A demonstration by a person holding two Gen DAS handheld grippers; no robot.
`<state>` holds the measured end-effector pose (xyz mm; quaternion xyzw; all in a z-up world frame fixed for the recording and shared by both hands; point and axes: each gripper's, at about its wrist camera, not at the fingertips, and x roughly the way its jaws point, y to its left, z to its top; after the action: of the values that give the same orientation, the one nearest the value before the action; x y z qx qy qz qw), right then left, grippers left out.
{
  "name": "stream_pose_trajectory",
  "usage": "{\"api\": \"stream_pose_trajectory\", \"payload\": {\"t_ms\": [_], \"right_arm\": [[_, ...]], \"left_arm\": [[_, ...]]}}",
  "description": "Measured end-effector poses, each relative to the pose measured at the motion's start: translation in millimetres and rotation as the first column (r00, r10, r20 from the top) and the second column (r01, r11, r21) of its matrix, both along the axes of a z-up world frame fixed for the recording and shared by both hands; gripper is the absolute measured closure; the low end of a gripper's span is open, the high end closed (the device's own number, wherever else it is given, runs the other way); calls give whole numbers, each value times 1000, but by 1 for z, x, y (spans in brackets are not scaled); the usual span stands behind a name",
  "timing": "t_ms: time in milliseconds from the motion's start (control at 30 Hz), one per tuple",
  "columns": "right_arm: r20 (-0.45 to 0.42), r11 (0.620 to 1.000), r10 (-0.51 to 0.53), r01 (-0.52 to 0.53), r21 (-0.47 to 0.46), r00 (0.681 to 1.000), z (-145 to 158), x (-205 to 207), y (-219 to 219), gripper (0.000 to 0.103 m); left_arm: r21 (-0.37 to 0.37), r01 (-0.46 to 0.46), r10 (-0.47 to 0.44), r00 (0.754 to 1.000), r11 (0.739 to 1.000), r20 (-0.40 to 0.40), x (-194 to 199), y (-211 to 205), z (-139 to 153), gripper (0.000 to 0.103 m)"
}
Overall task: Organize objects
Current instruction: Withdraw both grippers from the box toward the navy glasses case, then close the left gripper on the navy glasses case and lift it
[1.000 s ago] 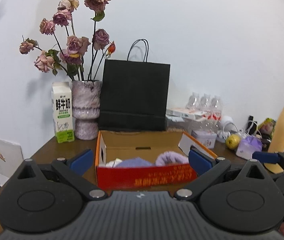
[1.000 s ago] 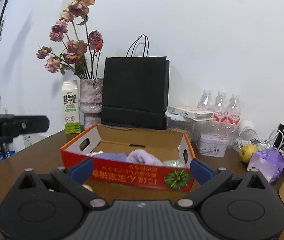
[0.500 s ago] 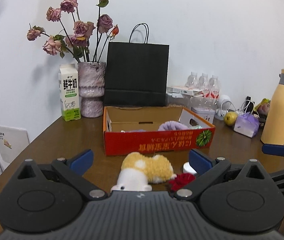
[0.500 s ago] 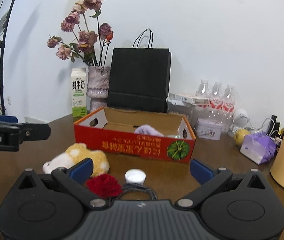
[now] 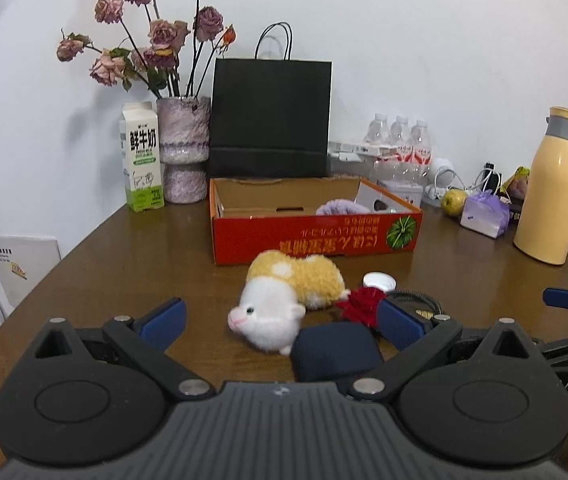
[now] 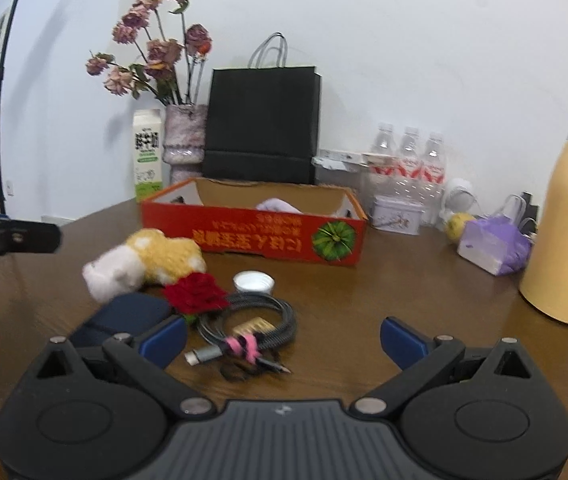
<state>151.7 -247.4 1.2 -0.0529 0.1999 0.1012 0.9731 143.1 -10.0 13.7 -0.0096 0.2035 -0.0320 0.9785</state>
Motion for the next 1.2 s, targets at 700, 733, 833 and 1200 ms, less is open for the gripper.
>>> {"api": "stream_pose_trajectory", "payload": {"t_ms": [700, 733, 833, 1200], "right_arm": [[-19, 998, -53, 54, 35, 998, -15, 0, -36, 0], [-22, 998, -57, 57, 38, 998, -15, 1, -36, 0], [-38, 996, -70, 72, 46, 997, -16, 3, -38, 0], [-64, 995, -85, 88, 48, 994, -19, 8, -39, 0]], "left_arm": [[18, 59, -54, 978, 998, -203, 15, -30, -33, 0], [15, 67, -62, 973, 998, -223, 20, -32, -35, 0], [34, 71, -59, 962, 997, -268, 36, -42, -42, 0], [20, -20, 25, 945, 1000, -325, 68, -48, -59, 0]]}}
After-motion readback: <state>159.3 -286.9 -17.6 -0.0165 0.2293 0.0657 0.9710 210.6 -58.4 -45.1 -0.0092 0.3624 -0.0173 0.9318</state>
